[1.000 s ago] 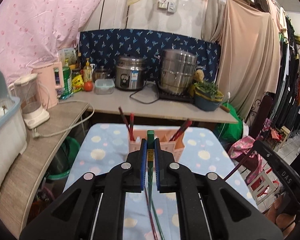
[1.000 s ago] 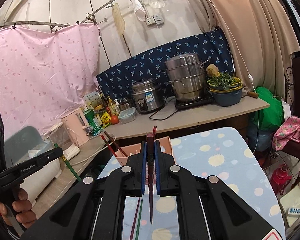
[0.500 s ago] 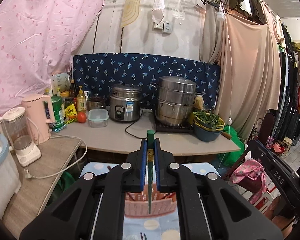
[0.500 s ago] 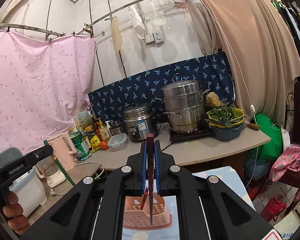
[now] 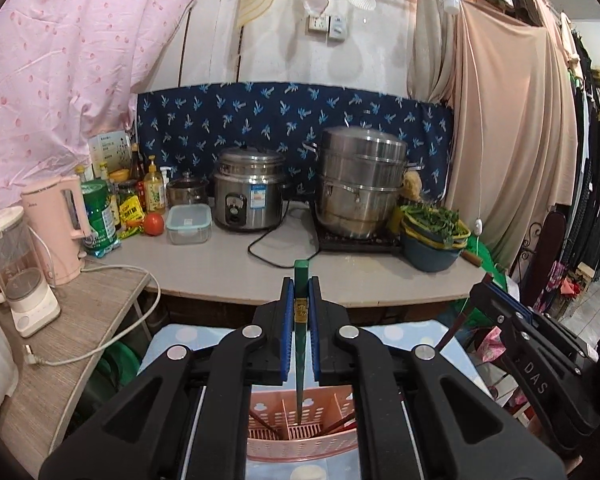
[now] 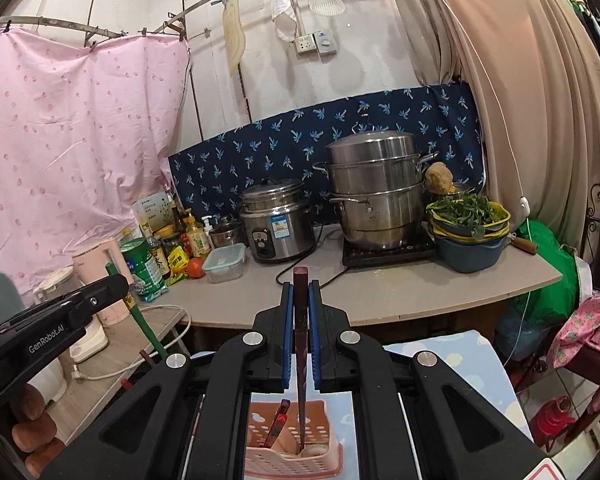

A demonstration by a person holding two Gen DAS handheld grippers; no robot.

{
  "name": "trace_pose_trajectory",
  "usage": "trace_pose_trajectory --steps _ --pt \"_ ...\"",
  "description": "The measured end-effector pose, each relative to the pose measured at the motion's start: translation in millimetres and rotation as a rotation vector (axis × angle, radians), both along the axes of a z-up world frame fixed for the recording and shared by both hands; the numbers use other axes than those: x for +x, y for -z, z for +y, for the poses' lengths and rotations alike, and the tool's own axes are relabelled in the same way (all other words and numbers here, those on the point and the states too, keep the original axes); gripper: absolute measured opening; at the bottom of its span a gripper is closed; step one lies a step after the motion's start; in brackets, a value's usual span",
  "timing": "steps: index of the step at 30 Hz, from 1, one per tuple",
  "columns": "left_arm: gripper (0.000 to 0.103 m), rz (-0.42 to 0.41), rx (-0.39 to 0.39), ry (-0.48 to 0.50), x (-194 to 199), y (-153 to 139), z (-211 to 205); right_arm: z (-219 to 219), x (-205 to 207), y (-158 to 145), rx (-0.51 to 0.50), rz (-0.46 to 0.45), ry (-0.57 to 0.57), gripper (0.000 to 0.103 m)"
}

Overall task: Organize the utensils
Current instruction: 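Lift both chopsticks and carry them over the pink basket, then open both tools to drop the chopsticks into the basket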

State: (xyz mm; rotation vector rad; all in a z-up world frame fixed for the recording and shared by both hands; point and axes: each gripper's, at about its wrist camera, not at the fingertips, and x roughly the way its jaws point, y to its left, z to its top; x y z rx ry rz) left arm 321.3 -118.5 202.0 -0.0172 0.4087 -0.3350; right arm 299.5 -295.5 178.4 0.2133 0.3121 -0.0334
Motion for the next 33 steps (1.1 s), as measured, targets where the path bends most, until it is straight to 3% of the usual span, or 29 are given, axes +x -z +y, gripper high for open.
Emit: trace_pose_trajectory --steps 10,12,14,16,19,26,33 --pt "0.008 0.064 0.016 -0.005 12.3 27.0 -0.5 3.8 13.5 32.5 -0.006 0.075 -0.02 0.008" --pt "0.013 0.057 0.021 -0.016 10.5 27.6 0.7 3.9 9.9 32.9 -0.006 0.069 -0.016 0.011" --pt "0.031 0.054 0.015 -0.023 8.2 26.9 3.3 3.9 6.9 31.2 -0.003 0.064 -0.016 0.012" --pt "0.039 0.047 0.013 -0.031 4.8 24.8 6.1 3.4 4.2 28.1 -0.003 0.057 -0.016 0.015" --pt "0.04 0.036 0.023 -0.034 -2.0 21.7 9.0 4.4 -5.1 23.1 -0.005 0.044 -0.017 0.02" --pt "0.052 0.025 0.036 -0.037 -27.2 16.3 17.6 11.5 -32.7 17.7 -0.018 0.041 -0.034 0.02" --pt "0.053 0.033 0.065 -0.054 -60.9 22.4 30.6 19.6 -69.1 23.3 -0.014 0.054 -0.057 0.021"
